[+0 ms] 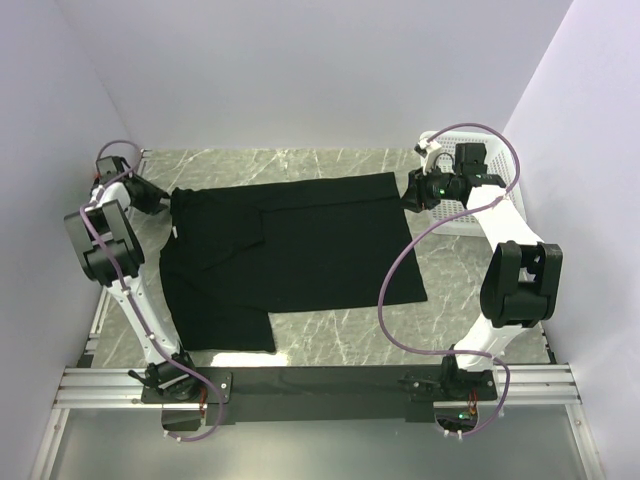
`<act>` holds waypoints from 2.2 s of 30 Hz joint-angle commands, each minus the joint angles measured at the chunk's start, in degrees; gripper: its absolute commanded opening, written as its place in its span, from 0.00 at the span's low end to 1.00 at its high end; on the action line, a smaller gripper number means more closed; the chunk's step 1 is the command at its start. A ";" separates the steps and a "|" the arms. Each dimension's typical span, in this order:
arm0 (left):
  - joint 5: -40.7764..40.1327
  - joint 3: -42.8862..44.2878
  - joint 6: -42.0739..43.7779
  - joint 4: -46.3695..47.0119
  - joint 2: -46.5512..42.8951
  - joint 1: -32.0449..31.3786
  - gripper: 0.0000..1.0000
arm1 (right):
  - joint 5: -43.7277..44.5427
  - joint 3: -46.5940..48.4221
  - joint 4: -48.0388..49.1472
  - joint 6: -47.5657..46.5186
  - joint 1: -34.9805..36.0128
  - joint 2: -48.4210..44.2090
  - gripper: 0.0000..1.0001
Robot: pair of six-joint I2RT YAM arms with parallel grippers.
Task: Fold and stack the t-shirts
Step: Fold the tshirt
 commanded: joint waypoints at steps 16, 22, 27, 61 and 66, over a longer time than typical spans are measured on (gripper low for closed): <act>7.43 4.62 5.92 -5.50 5.74 -0.17 0.01 | -0.85 3.54 0.61 0.88 0.26 0.75 0.47; -0.91 6.38 9.07 -5.94 0.74 -0.34 0.00 | -0.76 3.45 0.26 0.52 0.26 0.57 0.47; -12.78 5.68 15.93 -3.66 -5.42 -3.59 0.00 | -1.03 3.28 0.61 0.79 0.26 0.57 0.47; -9.28 18.23 10.32 -8.22 4.05 -5.62 0.53 | -0.77 3.10 0.35 0.35 0.35 0.66 0.47; -8.13 19.21 9.87 -6.83 6.44 -5.79 0.52 | -0.76 3.10 0.34 0.44 0.26 0.74 0.47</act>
